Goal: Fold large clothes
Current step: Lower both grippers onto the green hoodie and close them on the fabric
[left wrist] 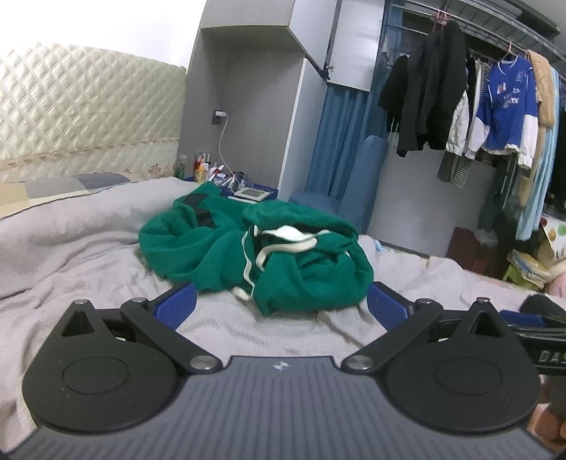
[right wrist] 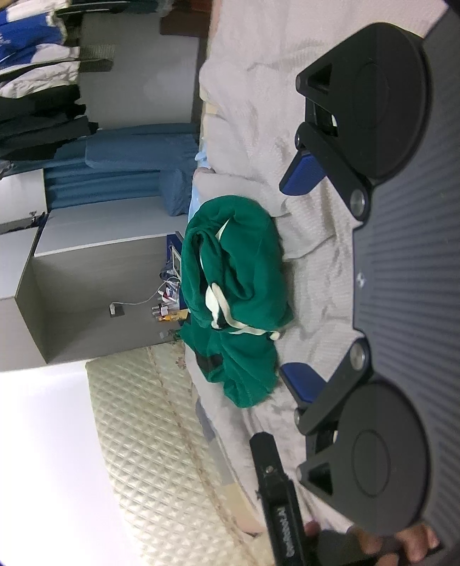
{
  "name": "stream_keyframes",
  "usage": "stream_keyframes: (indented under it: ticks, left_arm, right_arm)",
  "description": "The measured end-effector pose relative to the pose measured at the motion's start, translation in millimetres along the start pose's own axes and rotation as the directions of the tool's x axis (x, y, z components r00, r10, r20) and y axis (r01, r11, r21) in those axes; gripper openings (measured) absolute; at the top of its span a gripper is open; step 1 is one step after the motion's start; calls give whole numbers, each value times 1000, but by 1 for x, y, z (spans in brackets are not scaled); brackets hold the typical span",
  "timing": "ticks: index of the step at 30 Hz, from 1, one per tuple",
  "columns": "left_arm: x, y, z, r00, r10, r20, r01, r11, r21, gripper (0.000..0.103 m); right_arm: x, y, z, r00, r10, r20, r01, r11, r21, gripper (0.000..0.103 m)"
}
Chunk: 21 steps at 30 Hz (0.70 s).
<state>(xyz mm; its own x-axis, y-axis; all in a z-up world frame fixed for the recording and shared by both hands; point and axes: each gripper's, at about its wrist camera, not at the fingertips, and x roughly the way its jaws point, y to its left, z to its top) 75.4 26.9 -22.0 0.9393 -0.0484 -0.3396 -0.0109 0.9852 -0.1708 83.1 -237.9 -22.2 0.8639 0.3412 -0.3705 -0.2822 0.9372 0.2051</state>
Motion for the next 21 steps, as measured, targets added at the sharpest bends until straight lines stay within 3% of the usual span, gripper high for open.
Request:
stream_keyframes:
  ticks: [9, 16, 21]
  left_arm:
    - [95, -1, 23, 1000, -19, 0, 19, 994, 104, 103]
    - [171, 16, 40, 1000, 6, -21, -4, 998, 70, 103]
    - [208, 38, 36, 999, 1, -52, -1, 1000, -4, 103]
  right_arm:
    - [65, -12, 27, 1000, 7, -15, -6, 998, 56, 102]
    - [126, -22, 43, 997, 40, -66, -28, 984, 174, 99]
    - [179, -27, 44, 989, 72, -126, -42, 973, 226, 82]
